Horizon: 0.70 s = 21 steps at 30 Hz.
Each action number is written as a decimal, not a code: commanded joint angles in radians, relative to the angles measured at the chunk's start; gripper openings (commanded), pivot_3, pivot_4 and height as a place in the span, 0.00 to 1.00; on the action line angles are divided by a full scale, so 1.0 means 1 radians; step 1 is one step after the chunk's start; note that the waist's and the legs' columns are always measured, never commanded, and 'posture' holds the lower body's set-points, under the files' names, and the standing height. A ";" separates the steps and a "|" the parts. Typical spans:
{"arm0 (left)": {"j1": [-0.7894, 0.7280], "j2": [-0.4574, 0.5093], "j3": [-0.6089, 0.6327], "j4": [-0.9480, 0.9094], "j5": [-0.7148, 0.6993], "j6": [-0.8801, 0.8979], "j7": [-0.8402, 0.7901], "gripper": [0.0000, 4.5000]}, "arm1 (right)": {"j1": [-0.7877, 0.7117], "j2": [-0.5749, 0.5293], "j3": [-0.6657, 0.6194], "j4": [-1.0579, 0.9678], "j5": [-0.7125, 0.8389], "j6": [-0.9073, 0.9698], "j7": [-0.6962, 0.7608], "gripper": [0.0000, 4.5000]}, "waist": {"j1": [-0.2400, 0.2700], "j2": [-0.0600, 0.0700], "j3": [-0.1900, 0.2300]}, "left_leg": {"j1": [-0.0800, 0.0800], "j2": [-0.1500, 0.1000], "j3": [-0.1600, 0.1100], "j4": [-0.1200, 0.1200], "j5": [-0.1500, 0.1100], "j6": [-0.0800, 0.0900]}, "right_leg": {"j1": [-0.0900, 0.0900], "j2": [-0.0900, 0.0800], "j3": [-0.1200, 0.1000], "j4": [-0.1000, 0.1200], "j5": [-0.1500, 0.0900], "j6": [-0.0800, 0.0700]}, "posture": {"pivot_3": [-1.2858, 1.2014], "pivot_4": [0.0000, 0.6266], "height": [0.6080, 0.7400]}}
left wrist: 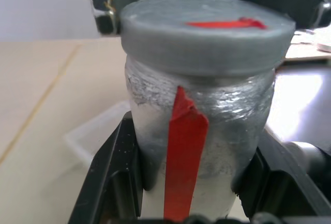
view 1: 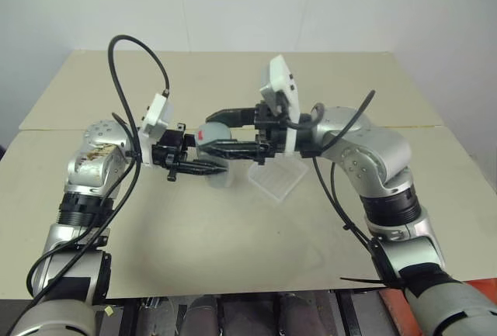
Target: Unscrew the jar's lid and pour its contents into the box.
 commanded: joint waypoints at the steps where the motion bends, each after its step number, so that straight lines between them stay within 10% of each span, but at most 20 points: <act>1: -0.006 0.077 -0.024 -0.027 -0.114 -0.018 -0.004 0.43 | -0.061 0.005 0.006 0.108 0.043 -0.124 0.302 0.61 | -0.002 0.000 0.000 | 0.000 0.000 0.000 0.000 0.000 0.000 | 0.000 0.000 0.000 0.000 0.000 0.000 | 0.52 0.24 1.00; 6: -0.007 0.164 -0.132 -0.093 -0.233 -0.032 -0.004 0.43 | -0.157 0.042 0.046 0.362 0.007 -0.231 0.545 0.61 | -0.008 0.001 0.001 | 0.002 0.001 -0.001 0.000 0.000 0.000 | -0.001 0.001 0.001 0.004 0.000 0.000 | 0.52 0.24 1.00; 15: 0.011 0.217 -0.155 -0.127 -0.274 -0.053 -0.004 0.43 | -0.262 0.028 0.174 0.572 0.112 -0.366 0.556 0.61 | -0.003 0.002 0.001 | 0.002 0.000 0.000 0.000 0.001 -0.002 | -0.001 0.000 0.001 0.006 0.000 0.000 | 0.52 0.24 1.00; 21: 0.023 0.210 -0.125 -0.117 -0.244 -0.040 -0.004 0.43 | -0.274 0.034 0.158 0.611 0.114 -0.391 0.556 0.99 | -0.001 0.001 0.001 | 0.002 0.000 0.001 0.001 0.001 -0.002 | -0.001 0.000 0.001 0.006 0.000 0.000 | 0.52 0.24 1.00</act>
